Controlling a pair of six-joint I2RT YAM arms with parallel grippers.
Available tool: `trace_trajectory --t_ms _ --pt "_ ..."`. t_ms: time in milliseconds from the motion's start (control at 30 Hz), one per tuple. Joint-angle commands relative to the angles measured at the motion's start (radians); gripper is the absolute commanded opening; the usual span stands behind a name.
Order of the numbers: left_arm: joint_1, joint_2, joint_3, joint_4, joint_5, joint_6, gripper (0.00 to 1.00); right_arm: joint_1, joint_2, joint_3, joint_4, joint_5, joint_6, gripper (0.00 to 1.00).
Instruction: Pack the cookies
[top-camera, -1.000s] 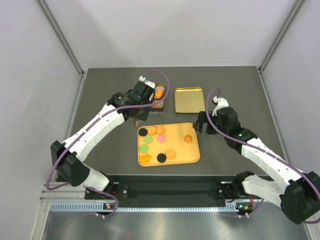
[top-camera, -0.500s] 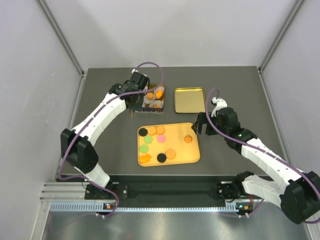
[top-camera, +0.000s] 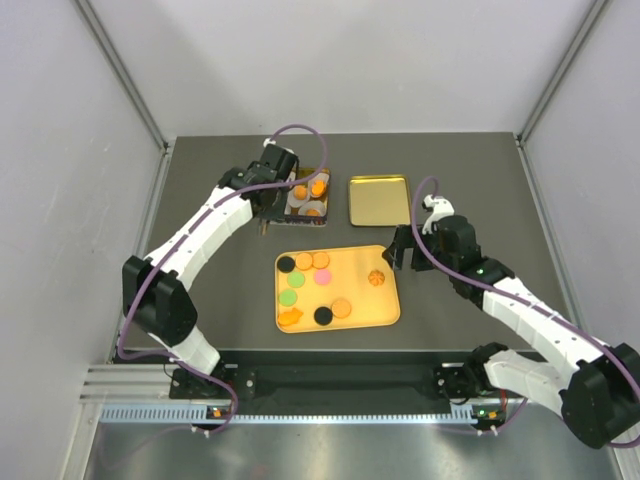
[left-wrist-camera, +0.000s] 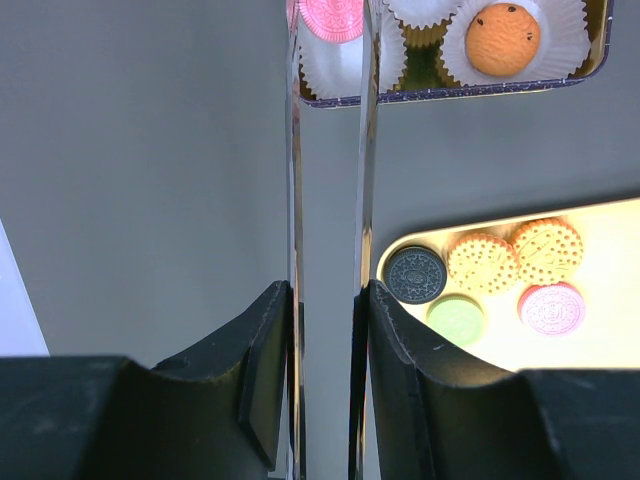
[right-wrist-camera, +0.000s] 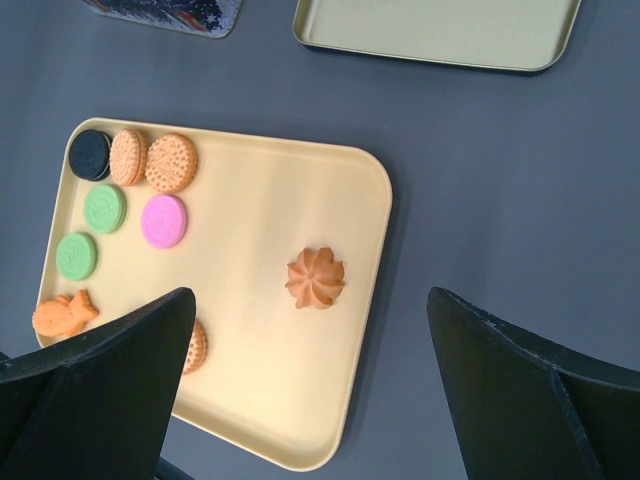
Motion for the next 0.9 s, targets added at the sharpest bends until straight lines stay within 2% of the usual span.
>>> trace_trajectory --t_ms 0,867 --pt "0.004 -0.008 -0.004 0.043 -0.016 0.009 0.37 -0.009 -0.032 0.003 0.043 -0.004 -0.001 1.00" --pt "0.006 -0.037 -0.045 0.026 -0.007 -0.005 0.41 -0.009 -0.036 0.002 0.039 0.005 0.000 1.00"
